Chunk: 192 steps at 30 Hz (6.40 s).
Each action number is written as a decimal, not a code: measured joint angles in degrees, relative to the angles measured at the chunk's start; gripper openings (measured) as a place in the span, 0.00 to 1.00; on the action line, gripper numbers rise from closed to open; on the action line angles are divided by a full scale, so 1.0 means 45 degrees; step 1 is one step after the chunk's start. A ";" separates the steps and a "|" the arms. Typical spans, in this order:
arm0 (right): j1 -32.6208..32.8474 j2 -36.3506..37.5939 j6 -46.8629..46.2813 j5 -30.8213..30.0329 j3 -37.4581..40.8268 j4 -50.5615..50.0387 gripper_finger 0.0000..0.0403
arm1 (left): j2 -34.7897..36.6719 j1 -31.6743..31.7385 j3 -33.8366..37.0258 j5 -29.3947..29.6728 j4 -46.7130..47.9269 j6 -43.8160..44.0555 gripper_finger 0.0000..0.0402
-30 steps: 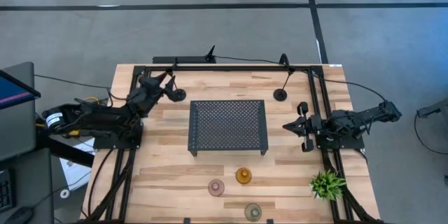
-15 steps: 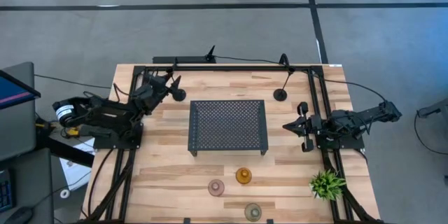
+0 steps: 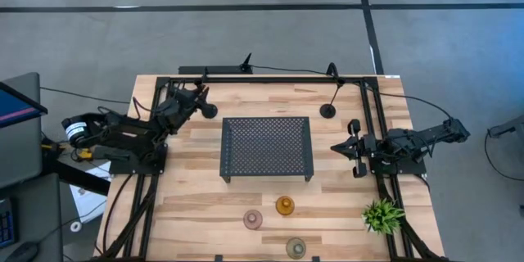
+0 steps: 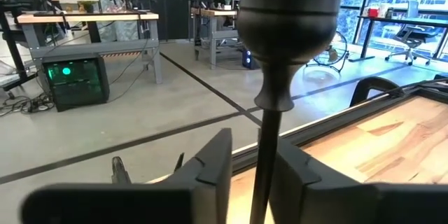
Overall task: Pick & Place candle stick holders
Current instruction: Put the left black candle holder on the shelf, then align the black candle holder with the black candle holder on the shelf
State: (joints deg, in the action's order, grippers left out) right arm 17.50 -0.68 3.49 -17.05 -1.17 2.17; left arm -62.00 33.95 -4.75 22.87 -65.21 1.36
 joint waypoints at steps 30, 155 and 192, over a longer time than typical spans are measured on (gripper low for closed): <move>0.0000 -0.0001 -0.0005 0.0002 0.0000 0.0000 0.00 | 0.2803 -0.0475 -0.2043 -0.0059 0.3956 -0.1245 0.02; 0.0002 -0.0001 -0.0112 0.0004 0.0000 -0.0049 0.00 | 0.4929 -0.6376 -0.8714 -0.3400 1.5429 -0.1309 0.50; 0.0004 0.0004 -0.0010 -0.1225 0.0000 0.0000 0.00 | 1.2424 -0.6376 -0.2296 -0.5103 1.6335 -0.4010 0.01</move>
State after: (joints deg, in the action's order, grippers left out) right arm 17.51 -0.67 3.44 -22.57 -1.17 2.17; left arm -6.09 5.26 -15.09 -0.09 8.30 -16.69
